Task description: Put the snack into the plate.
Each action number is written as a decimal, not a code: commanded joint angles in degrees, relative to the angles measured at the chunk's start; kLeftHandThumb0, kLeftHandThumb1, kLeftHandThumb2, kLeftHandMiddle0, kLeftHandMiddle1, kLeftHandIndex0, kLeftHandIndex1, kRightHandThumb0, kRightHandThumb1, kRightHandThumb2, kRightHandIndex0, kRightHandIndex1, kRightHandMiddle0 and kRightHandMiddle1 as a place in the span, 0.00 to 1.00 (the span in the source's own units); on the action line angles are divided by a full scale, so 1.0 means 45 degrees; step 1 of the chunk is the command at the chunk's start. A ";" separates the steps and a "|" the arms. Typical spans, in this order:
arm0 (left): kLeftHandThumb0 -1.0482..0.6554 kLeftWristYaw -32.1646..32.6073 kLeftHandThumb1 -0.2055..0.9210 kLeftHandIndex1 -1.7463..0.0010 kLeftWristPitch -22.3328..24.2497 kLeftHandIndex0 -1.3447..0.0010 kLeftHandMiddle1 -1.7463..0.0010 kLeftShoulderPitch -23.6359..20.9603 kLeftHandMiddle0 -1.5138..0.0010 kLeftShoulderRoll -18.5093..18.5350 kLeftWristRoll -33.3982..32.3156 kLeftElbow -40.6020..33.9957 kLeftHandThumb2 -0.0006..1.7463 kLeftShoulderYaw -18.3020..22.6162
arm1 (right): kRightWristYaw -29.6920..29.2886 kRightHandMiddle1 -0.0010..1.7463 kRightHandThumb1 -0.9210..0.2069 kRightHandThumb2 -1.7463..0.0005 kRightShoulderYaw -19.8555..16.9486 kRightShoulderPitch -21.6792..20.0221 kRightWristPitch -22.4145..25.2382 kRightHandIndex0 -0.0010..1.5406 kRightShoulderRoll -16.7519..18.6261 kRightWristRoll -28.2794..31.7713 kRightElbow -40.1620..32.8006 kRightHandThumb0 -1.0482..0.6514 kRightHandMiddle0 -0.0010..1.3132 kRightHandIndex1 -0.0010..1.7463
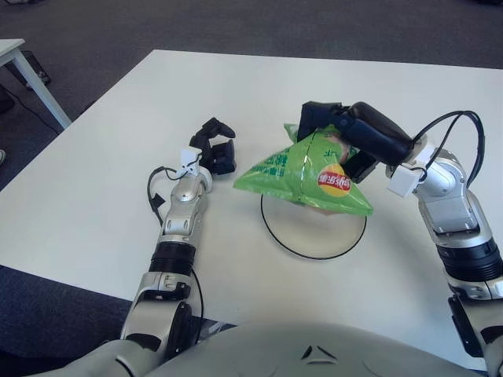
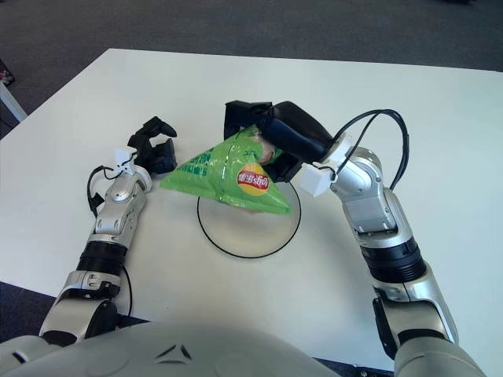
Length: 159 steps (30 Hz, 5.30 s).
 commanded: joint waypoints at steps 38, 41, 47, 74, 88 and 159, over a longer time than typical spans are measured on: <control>0.32 0.0703 0.43 0.00 0.0832 0.52 0.00 0.1437 0.25 -0.0376 0.0383 0.0290 0.78 -0.0204 | 0.4328 0.18 0.13 0.78 -0.0091 -0.1001 -0.3128 0.00 -0.3084 0.1014 0.1006 0.14 0.00 0.00; 0.33 0.0706 0.43 0.00 0.0852 0.52 0.00 0.1427 0.26 -0.0356 0.0412 0.0303 0.78 -0.0212 | 0.4439 0.16 0.10 0.81 -0.0065 -0.1217 -0.3624 0.00 -0.3250 0.1013 0.1209 0.12 0.00 0.00; 0.33 0.0784 0.44 0.00 0.0874 0.53 0.00 0.1319 0.27 -0.0356 0.0456 0.0494 0.77 -0.0175 | 0.4729 0.08 0.04 0.87 -0.0009 -0.1546 -0.4113 0.00 -0.3470 0.1469 0.1645 0.09 0.00 0.00; 0.33 -0.0089 0.45 0.00 0.0065 0.53 0.00 0.1146 0.18 -0.0239 0.0089 0.1070 0.76 -0.0051 | 0.6845 0.28 0.11 0.86 -0.2331 -0.2535 0.0786 0.04 -0.5233 0.5658 0.2182 0.12 0.00 0.02; 0.33 -0.0125 0.45 0.00 -0.0099 0.54 0.00 0.0907 0.19 -0.0159 0.0071 0.1465 0.76 0.0071 | 0.4705 0.28 0.25 0.74 -0.2386 -0.2244 0.1375 0.05 -0.4825 0.3003 0.3645 0.13 0.00 0.01; 0.34 -0.3005 0.50 0.00 -0.1991 0.57 0.00 0.0442 0.16 0.0293 -0.1220 0.1451 0.72 -0.0088 | -0.6825 1.00 0.13 0.59 -0.6332 0.3856 0.5498 0.38 0.5504 0.4209 0.5393 0.40 0.22 0.94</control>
